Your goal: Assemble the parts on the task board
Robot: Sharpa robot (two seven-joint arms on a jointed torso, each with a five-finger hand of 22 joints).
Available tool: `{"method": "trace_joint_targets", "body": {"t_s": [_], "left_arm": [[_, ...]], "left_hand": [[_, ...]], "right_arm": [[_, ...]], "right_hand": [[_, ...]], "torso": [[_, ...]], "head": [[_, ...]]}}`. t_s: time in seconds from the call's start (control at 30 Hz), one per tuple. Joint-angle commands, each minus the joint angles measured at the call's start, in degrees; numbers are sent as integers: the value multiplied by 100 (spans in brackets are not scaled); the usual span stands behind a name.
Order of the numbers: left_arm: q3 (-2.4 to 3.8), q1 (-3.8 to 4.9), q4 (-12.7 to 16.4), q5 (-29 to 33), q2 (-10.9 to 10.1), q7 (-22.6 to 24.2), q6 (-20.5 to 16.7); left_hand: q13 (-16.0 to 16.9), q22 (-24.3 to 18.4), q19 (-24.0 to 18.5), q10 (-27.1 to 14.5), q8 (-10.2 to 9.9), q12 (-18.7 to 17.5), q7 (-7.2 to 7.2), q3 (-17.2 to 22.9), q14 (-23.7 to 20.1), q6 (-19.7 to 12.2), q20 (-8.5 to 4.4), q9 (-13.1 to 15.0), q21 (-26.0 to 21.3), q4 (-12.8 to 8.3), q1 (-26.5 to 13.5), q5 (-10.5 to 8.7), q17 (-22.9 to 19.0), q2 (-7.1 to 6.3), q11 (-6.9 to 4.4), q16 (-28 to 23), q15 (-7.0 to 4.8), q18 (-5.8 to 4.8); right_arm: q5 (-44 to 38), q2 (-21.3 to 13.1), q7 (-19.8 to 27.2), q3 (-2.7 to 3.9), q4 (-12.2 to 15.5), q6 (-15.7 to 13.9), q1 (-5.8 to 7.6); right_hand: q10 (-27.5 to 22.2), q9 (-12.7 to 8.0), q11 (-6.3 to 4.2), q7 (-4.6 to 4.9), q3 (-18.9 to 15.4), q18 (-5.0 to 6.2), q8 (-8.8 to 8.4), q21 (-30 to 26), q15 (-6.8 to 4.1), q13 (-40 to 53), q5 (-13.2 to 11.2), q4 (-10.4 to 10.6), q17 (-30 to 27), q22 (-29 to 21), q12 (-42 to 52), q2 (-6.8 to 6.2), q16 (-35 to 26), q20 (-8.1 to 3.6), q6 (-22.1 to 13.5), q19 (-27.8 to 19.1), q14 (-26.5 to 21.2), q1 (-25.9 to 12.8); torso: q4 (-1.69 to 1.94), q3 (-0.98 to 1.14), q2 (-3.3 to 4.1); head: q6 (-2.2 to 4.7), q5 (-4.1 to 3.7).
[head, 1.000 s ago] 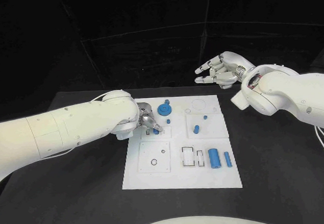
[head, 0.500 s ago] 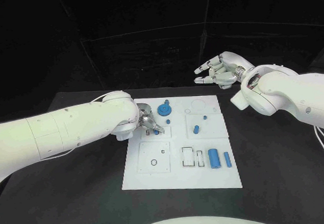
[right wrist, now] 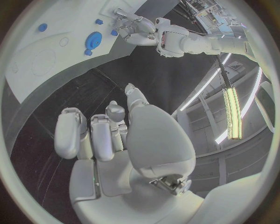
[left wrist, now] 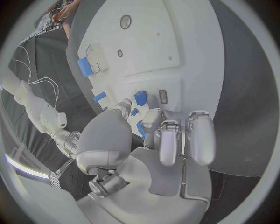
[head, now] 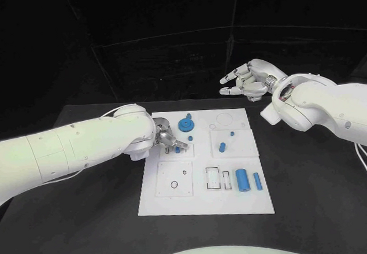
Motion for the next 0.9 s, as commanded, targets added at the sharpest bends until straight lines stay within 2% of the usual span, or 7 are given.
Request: {"method": "trace_joint_targets", "body": {"t_s": [0.03, 0.17, 0.23, 0.3, 0.4, 0.63, 0.9], "left_arm": [[16, 8, 68, -17, -46, 4, -120], [147, 15, 190, 21, -149, -20, -55], [320, 29, 278, 74, -234, -91, 142], [441, 78, 329, 98, -302, -168, 360], [529, 195, 306, 103, -350, -255, 623], [605, 419, -209, 97, -233, -336, 1082], [615, 489, -1008, 94, 140, -254, 1339]], "left_hand": [[3, -1, 117, 10, 20, 35, -32, -88, 606, 1, -26, 8, 4, 16, -7, -24, 1509, 21, -16, 18, -44, -82], [-24, -28, 109, -6, 22, 16, -33, -248, 606, -12, -34, 17, -17, 42, 150, -23, 1509, 81, -19, 18, -48, -77], [-85, -65, 97, -46, 10, -28, -23, -317, 606, -42, -33, 17, -43, 33, 242, -23, 1509, 105, -12, 18, -43, -70], [-182, -153, 67, -110, -11, -97, -6, -372, 606, -91, -28, 13, -101, 13, 345, -22, 1509, 129, 2, 18, -35, -53], [-249, -243, 34, -166, -45, -148, 20, -427, 606, -150, -12, 4, -166, -18, 500, -22, 1509, 194, 27, 18, -17, -37], [-306, -342, 0, -224, -190, -189, 93, -621, 606, -297, 26, -71, -245, 29, 616, -22, 1509, 296, 82, 18, 32, -19], [-319, -345, 8, -257, -645, -179, 267, -934, 606, -555, 132, -407, -266, 34, 824, -20, 1509, 469, 235, 18, 155, -22]], "right_arm": [[28, 5, 33, 4, -1, -19, 13], [29, 2, 36, 3, -9, -21, 13], [29, -1, 36, 3, -18, -20, 13], [30, -6, 35, 3, -25, -19, 13], [30, -9, 33, 3, -36, -20, 12], [30, -1, 35, 3, -52, -24, 12], [30, 17, 37, 3, -61, -23, 12]], "right_hand": [[-51, -6, -8, -4, -26, 68, 27, -18, -33, -5, 20, 9, 328, -9, -22, -2, -20, 5, -37, 10, 305, -46], [-51, -6, -8, -3, -29, 68, 27, -19, -33, -6, 22, 13, 328, -9, -23, -1, -20, 5, -38, 10, 305, -52], [-51, -6, -8, -3, -33, 68, 27, -20, -33, -7, 25, 17, 329, -9, -23, 0, -21, 6, -39, 10, 305, -57], [-51, -6, -8, -3, -33, 68, 27, -20, -33, -7, 25, 17, 329, -9, -23, 0, -21, 6, -39, 10, 305, -57], [-51, -6, -8, -3, -33, 68, 27, -20, -33, -7, 25, 17, 329, -9, -23, 0, -21, 6, -39, 10, 305, -57], [-47, -6, -8, -3, -37, 69, 28, -22, -32, -2, 29, 21, 329, -12, -18, 2, -21, 6, -39, 9, 305, -63], [-46, -5, -9, -4, -40, 69, 30, -23, -33, -5, 53, 24, 328, -11, -18, 8, -23, 6, -40, 10, 304, -62]], "torso": [[-2, 1, -1], [-1, -1, -2], [-1, 1, -2], [6, 2, -5], [12, 2, -7], [-16, 0, 10], [-4, 7, 13]], "head": [[1, 3], [13, -6], [19, -12], [25, -20], [35, -20], [88, 33], [95, 34]]}}
